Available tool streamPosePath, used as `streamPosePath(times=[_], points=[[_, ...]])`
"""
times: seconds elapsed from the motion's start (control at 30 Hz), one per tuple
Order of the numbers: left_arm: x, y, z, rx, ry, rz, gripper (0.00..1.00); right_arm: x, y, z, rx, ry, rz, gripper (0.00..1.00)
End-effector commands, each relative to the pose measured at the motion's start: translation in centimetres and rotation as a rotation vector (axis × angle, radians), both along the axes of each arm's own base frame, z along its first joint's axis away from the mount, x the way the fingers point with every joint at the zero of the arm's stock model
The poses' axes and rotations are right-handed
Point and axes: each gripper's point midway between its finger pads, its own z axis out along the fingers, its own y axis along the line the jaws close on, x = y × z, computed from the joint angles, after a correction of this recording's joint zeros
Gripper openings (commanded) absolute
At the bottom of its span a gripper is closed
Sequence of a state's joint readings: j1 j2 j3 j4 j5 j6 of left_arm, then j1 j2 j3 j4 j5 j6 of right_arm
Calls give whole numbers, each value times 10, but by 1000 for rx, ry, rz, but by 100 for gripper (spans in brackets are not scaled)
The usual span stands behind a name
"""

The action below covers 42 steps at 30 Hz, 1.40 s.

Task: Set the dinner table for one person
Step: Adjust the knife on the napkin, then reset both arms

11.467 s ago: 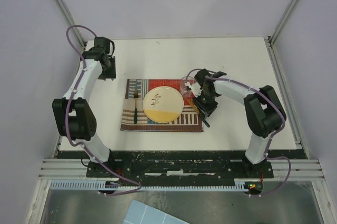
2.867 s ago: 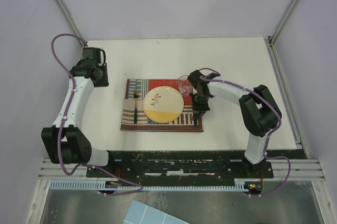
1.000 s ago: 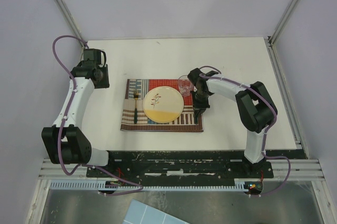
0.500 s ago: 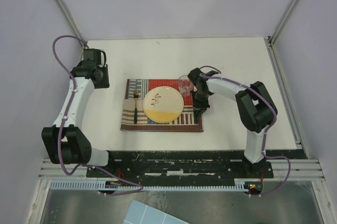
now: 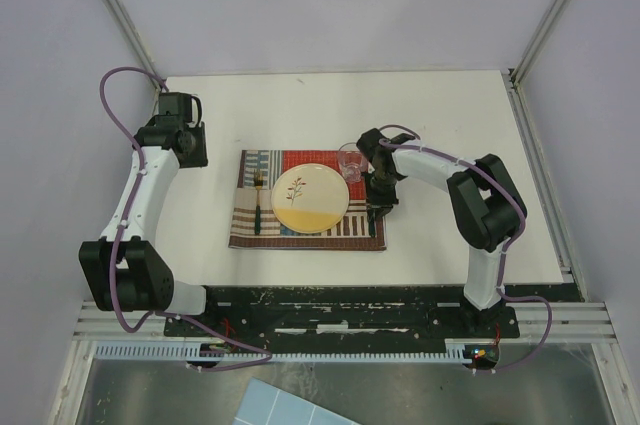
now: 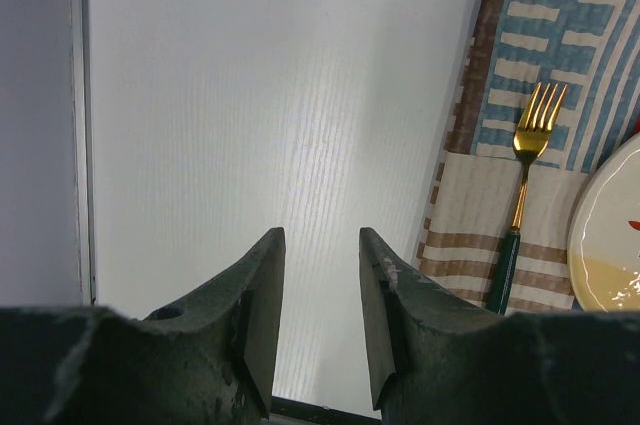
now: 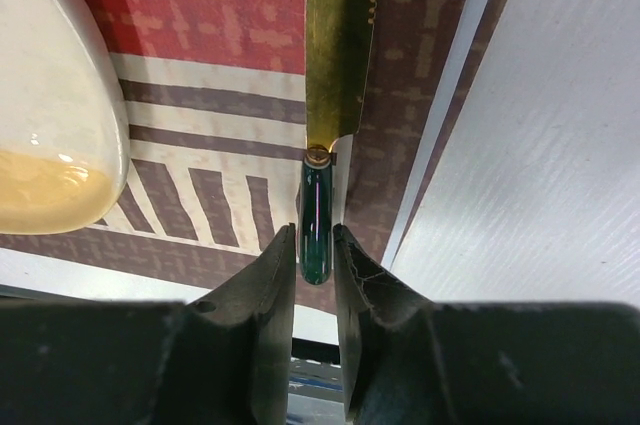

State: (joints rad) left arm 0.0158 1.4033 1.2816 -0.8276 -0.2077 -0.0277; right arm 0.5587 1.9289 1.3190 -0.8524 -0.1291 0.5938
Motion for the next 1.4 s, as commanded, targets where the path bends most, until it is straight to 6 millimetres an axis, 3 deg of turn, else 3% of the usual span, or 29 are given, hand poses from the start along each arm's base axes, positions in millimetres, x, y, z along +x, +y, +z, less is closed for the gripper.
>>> streamPosePath(times=[0.0,0.23,0.37,0.57,0.77,0.9,1.03,1.13,1.27,1.37], points=[[10,3,19,23,-69,-18,42,5,-3,17,-12,-28,44,28],[15,6,47,61,-173,-51,44,16,-37,45,-92,-89,109,28],[14,3,45,53,-172,-74,44,23,-44,66,-92,-148,145,28],[17,-3,43,44,-177,-101,44,63,-56,112,-89,-329,182,27],[28,-25,29,4,-145,-132,44,103,-56,155,-35,-441,244,28],[17,-54,4,-35,-70,-200,43,99,-37,165,81,-424,412,29],[-13,-89,-22,-16,4,-353,43,106,-56,162,-27,-419,474,27],[-25,-90,-40,105,9,-446,41,105,-71,156,-95,-415,479,28],[-14,-89,-19,155,-178,-479,47,86,-67,159,-36,-374,559,27],[-9,-98,-13,119,-194,-500,51,79,-55,171,47,-380,615,28]])
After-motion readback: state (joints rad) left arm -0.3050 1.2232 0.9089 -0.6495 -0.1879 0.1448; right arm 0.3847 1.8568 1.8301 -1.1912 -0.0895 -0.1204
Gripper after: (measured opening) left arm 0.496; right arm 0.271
